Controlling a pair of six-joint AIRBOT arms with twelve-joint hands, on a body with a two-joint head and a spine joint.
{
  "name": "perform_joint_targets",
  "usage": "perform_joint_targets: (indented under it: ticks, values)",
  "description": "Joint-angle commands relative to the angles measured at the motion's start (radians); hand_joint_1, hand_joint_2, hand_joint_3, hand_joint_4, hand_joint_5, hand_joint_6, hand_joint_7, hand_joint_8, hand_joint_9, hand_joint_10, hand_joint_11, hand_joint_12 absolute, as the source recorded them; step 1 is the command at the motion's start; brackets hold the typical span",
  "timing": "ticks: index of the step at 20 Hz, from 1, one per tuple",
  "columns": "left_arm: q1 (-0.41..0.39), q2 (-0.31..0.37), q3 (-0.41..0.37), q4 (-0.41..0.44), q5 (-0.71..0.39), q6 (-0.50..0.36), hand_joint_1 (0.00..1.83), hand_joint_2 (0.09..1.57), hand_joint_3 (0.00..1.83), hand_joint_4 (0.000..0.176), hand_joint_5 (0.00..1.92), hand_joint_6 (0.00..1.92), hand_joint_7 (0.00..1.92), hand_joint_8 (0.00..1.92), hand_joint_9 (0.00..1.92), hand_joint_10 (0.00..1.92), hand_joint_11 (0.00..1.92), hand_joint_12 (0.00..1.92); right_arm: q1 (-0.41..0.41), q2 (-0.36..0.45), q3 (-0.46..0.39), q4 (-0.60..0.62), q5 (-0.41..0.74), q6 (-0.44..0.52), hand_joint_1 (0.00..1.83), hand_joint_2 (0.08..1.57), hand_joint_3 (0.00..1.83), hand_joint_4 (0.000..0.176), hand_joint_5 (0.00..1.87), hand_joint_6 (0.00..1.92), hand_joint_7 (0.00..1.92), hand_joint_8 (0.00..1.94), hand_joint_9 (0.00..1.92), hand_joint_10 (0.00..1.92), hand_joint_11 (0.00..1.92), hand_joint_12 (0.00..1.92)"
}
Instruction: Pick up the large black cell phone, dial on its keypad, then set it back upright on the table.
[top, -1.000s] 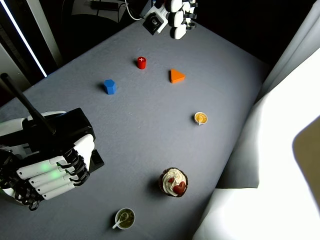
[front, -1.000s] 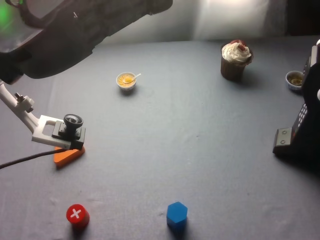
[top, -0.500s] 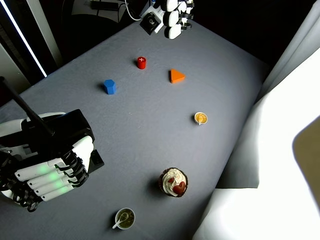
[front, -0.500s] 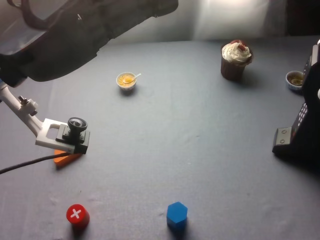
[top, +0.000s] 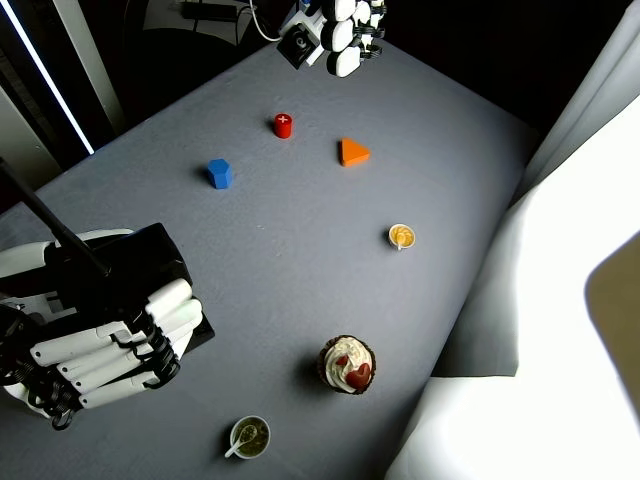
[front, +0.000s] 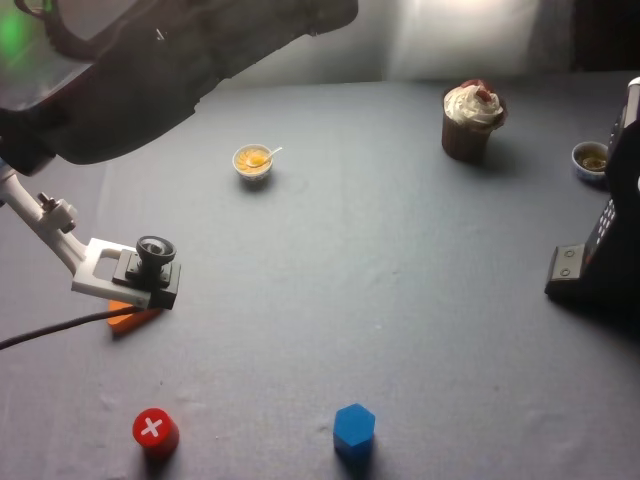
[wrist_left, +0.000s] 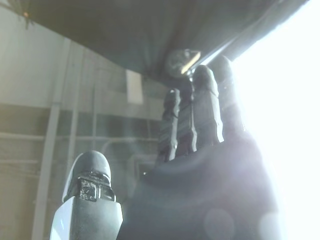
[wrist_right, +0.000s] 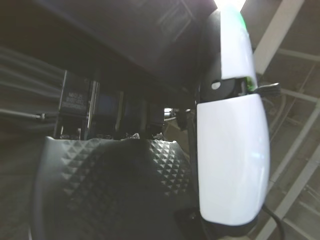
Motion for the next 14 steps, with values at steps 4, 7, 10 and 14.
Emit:
perform_joint_targets:
  ticks: [4,7,10,14]
  values:
    - [-0.018,0.003,-0.01,-0.049,-0.108,-0.009,0.0,1.16,0.0,0.006,0.14,0.0,0.15,0.0,0.16,0.0,0.0,0.34,0.001,0.013,0.01,-0.004,0.132,0.013,1.04,1.13,0.0,0.0,0.74,0.0,0.81,0.0,0.88,0.04,0.55,1.06]
    - [-0.018,0.001,-0.011,-0.049,-0.108,-0.009,0.0,1.17,0.0,0.004,0.15,0.0,0.15,0.0,0.16,0.0,0.0,0.3,0.001,0.014,0.012,-0.004,0.132,0.013,1.01,1.09,0.0,0.0,0.68,0.0,0.73,0.0,0.82,0.0,0.46,1.08]
    - [-0.018,0.001,-0.017,-0.049,-0.108,-0.01,0.0,1.16,0.0,0.007,0.15,0.0,0.15,0.0,0.16,0.0,0.0,0.25,0.001,0.015,0.013,-0.005,0.132,0.013,0.91,1.05,0.0,0.0,0.57,0.0,0.62,0.0,0.68,0.0,0.28,1.07]
    - [-0.018,0.002,-0.018,-0.049,-0.108,-0.01,0.0,1.16,0.0,0.006,0.13,0.0,0.14,0.0,0.14,0.0,0.0,0.23,0.0,0.015,0.013,-0.007,0.132,0.013,0.77,1.04,0.0,0.0,0.44,0.0,0.48,0.0,0.45,0.0,0.05,1.08]
